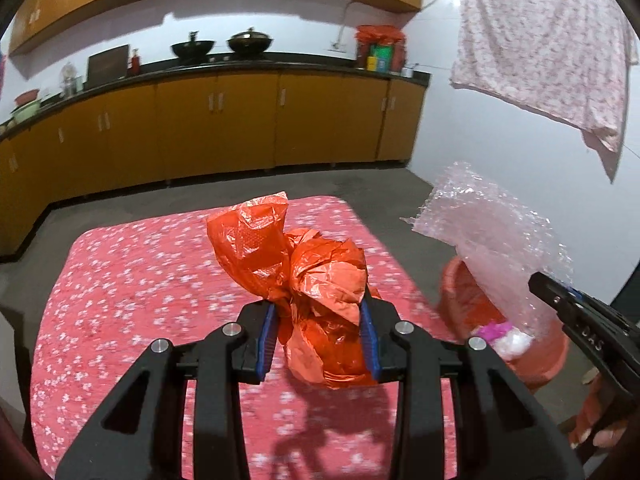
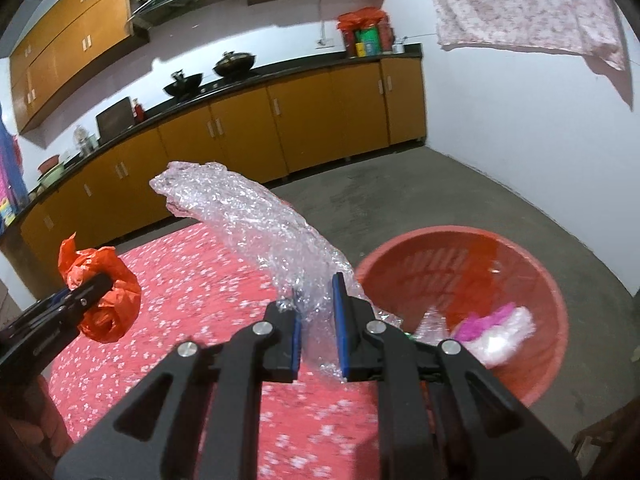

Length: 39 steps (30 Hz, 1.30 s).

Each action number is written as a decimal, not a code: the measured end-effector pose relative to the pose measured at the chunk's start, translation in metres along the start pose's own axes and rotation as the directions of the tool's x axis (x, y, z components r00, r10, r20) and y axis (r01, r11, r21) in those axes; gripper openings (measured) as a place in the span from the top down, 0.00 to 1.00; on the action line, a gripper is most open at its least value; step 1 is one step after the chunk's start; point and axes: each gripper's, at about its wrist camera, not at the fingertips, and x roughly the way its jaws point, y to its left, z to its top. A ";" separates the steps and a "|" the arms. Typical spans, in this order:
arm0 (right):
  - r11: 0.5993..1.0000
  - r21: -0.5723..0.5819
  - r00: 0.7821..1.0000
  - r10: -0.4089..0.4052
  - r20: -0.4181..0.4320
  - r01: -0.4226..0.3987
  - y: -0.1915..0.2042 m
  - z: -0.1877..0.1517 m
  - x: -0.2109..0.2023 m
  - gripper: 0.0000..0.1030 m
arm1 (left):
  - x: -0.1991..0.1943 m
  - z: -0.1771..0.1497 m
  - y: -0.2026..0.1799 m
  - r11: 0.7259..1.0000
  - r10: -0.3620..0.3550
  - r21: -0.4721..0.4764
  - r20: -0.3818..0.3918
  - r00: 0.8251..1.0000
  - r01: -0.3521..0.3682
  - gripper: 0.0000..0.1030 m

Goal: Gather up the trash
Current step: 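Carry the red bag and bubble wrap over the orange basket with both tools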

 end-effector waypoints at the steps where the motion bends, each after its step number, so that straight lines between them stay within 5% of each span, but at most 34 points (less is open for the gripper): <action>1: 1.000 0.007 1.000 -0.008 0.003 0.008 -0.007 0.001 -0.002 0.86 | 0.001 0.001 -0.008 1.000 -0.016 0.008 0.000 1.000 0.016 0.65; 19: 0.977 0.155 0.989 -0.149 0.006 0.146 -0.119 -0.003 -0.016 0.86 | 0.031 0.002 -0.116 0.969 -0.225 0.094 -0.049 0.973 0.229 0.65; 39: 0.947 0.256 0.981 -0.190 -0.051 0.196 -0.183 -0.016 0.021 0.86 | 0.087 -0.014 -0.182 0.929 -0.307 0.161 -0.162 0.938 0.333 0.65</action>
